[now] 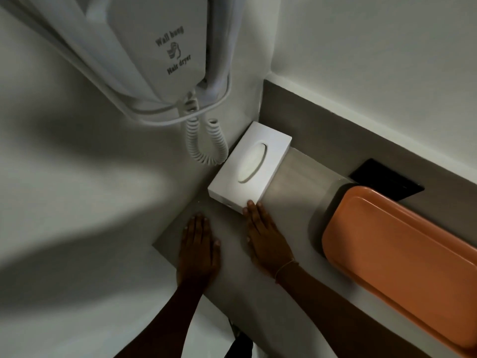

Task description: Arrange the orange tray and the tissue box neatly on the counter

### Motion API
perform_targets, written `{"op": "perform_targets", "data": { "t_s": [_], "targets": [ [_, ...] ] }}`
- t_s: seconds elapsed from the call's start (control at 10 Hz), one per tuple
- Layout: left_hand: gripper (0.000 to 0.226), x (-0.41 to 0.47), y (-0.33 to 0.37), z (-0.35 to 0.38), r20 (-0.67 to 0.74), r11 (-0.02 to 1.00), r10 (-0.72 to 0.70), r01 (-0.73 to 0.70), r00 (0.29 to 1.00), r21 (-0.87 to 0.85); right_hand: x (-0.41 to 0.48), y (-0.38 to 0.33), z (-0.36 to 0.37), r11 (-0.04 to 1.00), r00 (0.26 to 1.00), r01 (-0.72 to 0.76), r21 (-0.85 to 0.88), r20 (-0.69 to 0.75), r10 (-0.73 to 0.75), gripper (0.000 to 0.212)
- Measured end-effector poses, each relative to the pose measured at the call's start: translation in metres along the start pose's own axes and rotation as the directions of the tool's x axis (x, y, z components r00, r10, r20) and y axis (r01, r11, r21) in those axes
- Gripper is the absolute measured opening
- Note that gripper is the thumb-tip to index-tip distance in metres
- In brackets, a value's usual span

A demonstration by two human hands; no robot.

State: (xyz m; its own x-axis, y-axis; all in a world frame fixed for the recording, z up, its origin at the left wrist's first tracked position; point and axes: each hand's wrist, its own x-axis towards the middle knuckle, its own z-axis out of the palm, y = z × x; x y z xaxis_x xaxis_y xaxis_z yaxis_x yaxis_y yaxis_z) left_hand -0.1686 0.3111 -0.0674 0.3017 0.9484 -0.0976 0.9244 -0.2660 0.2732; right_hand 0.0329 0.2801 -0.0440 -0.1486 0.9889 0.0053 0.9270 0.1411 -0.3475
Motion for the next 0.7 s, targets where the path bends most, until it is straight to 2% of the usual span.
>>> {"op": "perform_targets", "data": {
  "t_s": [0.1,0.5,0.6,0.7],
  "targets": [
    [0.066,0.0,0.0,0.0,-0.007,1.0,0.004,-0.004,1.0,0.007,0.01,0.0,0.002,0.999,1.0,-0.017,0.039,0.013,0.017,0.077],
    [0.064,0.0,0.0,-0.001,-0.023,1.0,0.015,-0.015,1.0,-0.001,0.028,-0.001,-0.004,0.999,0.999,-0.018,-0.029,0.028,0.019,0.08],
    [0.065,-0.002,0.004,-0.006,0.001,1.0,0.013,-0.012,1.0,-0.015,0.025,-0.006,-0.015,0.999,0.998,-0.032,0.014,0.057,0.031,0.073],
    [0.07,0.0,0.012,-0.016,0.058,0.998,0.042,-0.039,0.997,-0.05,0.007,-0.017,-0.04,0.986,0.997,-0.079,0.148,0.014,0.078,0.069]
  ]
}}
